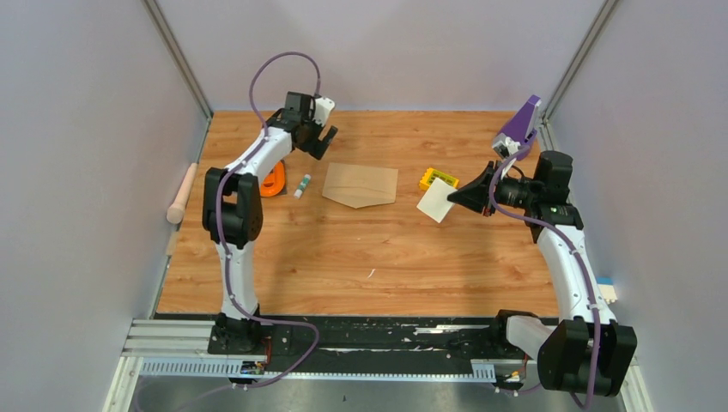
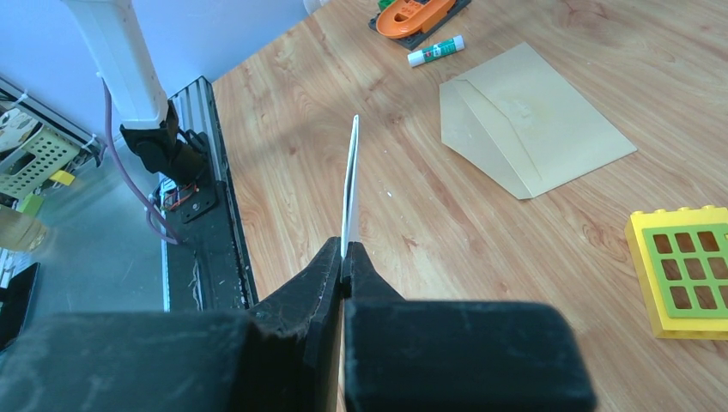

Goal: Place the letter into the envelope and seal it
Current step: Place the solid glue at the center of the board, then adjust the envelope at the center of the board.

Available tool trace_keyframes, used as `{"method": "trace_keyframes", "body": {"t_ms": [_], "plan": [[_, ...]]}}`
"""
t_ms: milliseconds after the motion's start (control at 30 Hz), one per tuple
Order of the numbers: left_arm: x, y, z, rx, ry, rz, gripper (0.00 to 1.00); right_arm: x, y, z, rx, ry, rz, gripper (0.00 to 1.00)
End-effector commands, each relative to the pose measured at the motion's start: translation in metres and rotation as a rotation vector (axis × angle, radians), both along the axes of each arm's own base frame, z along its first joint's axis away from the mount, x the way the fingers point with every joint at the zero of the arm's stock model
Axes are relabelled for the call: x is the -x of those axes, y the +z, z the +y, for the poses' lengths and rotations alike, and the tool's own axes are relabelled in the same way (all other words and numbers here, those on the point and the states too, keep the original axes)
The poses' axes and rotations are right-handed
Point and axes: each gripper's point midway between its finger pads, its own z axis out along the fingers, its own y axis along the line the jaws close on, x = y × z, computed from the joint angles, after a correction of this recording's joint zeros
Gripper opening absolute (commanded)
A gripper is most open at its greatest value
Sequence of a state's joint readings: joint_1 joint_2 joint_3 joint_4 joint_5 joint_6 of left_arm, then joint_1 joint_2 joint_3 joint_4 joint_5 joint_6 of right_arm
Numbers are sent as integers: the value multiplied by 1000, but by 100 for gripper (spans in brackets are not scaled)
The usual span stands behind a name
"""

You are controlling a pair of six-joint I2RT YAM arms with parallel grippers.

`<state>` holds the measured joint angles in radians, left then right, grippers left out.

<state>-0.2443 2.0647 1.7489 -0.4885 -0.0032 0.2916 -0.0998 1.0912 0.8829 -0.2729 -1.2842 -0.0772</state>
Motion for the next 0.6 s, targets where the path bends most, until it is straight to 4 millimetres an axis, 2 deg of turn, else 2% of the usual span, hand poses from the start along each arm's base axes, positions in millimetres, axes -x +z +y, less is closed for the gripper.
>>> {"method": "trace_keyframes", "body": {"t_ms": [0, 67, 267, 567], "plan": [[-20, -23, -13, -98, -31, -15, 100, 0, 0, -1, 2, 12, -26, 0], [-27, -33, -19, -123, -38, -17, 100, 0, -1, -1, 3, 10, -24, 0], [-41, -43, -23, -203, -39, -46, 100, 0, -2, -1, 3, 12, -21, 0], [-49, -38, -22, -218, -36, -98, 100, -1, -3, -2, 2, 13, -17, 0]]}}
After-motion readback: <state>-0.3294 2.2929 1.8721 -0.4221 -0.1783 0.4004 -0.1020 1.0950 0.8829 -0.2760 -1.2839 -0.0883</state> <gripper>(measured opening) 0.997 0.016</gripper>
